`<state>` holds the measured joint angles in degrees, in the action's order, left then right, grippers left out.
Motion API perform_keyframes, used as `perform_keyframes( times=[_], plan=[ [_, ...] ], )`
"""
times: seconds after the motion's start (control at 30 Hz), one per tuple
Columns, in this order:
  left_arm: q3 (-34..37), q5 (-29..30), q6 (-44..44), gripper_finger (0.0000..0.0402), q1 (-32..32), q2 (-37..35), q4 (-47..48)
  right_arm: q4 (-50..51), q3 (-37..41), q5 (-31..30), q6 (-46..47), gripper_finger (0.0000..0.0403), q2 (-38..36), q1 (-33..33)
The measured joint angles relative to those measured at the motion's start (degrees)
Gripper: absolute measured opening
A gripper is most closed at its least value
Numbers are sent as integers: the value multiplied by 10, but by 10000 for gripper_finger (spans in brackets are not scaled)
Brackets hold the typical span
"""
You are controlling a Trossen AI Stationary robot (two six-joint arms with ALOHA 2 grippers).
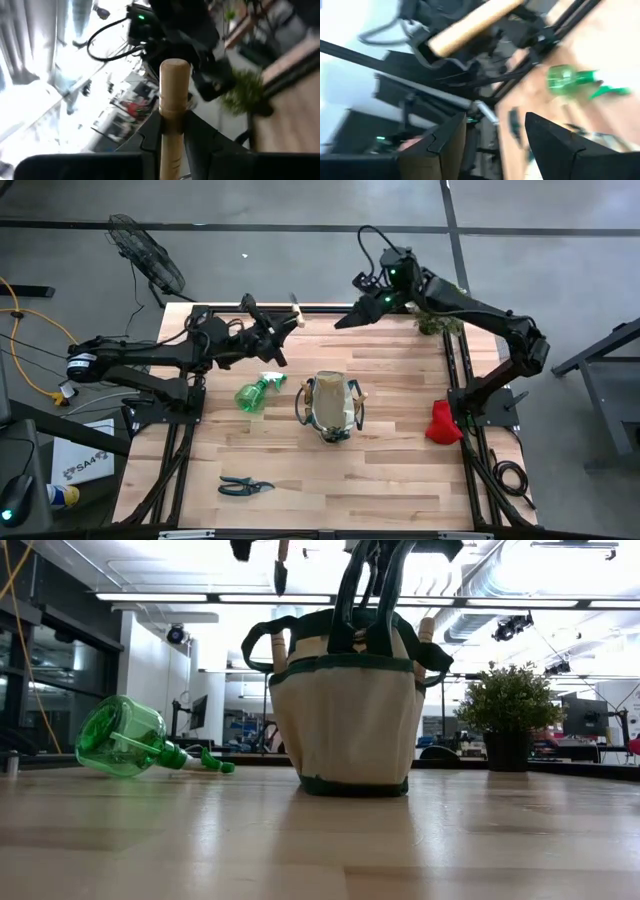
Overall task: Pick & Place Garden tools in Gardening bag
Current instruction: Put the brown trowel into the white gardening bag
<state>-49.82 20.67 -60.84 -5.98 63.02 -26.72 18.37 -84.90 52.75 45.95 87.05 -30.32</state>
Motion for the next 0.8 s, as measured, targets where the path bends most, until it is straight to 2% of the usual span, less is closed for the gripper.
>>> perform_keyframes(
  times=[0.27, 0.47, 0.6, 0.8],
  plan=[
    [0, -55, 250, 48, 0, -42, 29, 126, 0, -73, -159, 197, -42, -29],
    [0, -118, 423, 48, 1, -74, 69, 189, 0, -110, -219, 197, -64, -32],
    [0, -141, 478, 48, 23, -95, 108, 219, 0, -113, -244, 197, -76, -32],
    [-1, -113, 506, 48, 98, -120, 152, 243, 0, -128, -265, 197, -95, -32]
  ],
)
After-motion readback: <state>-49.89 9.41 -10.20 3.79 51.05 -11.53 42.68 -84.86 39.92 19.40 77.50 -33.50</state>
